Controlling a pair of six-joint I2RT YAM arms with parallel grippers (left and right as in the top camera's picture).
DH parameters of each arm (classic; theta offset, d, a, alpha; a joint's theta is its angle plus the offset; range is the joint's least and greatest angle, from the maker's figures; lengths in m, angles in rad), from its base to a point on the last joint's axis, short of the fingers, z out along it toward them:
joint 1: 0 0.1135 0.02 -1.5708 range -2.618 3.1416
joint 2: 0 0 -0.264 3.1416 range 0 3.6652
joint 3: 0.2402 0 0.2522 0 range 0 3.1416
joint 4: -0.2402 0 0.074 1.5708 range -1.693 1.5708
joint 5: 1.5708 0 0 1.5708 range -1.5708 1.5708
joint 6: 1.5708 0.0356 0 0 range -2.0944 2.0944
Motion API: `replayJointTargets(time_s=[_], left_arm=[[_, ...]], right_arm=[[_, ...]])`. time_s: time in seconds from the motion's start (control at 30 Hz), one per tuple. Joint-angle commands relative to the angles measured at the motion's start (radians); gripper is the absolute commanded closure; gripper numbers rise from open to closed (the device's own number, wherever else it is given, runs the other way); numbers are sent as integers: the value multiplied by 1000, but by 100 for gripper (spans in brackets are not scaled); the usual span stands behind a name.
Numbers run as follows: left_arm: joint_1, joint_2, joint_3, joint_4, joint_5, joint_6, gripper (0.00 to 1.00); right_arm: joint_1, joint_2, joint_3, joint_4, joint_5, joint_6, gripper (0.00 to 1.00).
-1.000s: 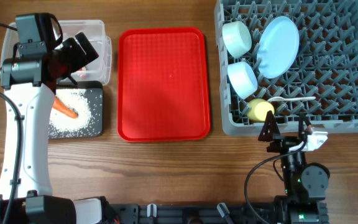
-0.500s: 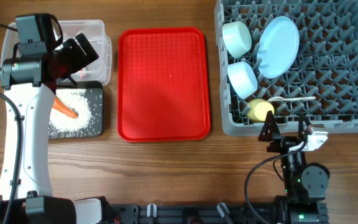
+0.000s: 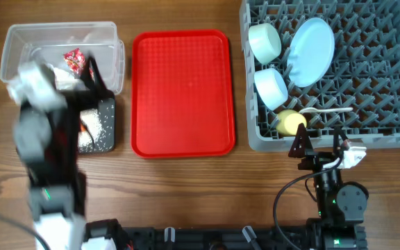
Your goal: Sort waste into correct bins and load items into the dishwasher rack
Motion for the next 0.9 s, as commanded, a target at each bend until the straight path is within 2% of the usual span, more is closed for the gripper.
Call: replayJointTargets(time_s=[0.0,0.13,0.27,0.43,0.67,0.87], left_arm=[[35,-247,-301,79,20,39,0],[36,-437,-462,84,32,39,0],[36,-528,-534,79,42,39,0],[36,-618,-586,60,59,38,0],[16,-720,-591,-135,64,39,0],[5,-720,-591,-131,61,39,0]], right_arm=[[-2,-9,-3,3,-13,6,0],[-2,-9,-3,3,-13,6,0],[-2,-9,-3,3,-13,6,0],[-2,-9,-3,3,-13,6,0],[-2,-9,-3,3,-13,6,0],[-2,-9,-3,3,-13,6,0]])
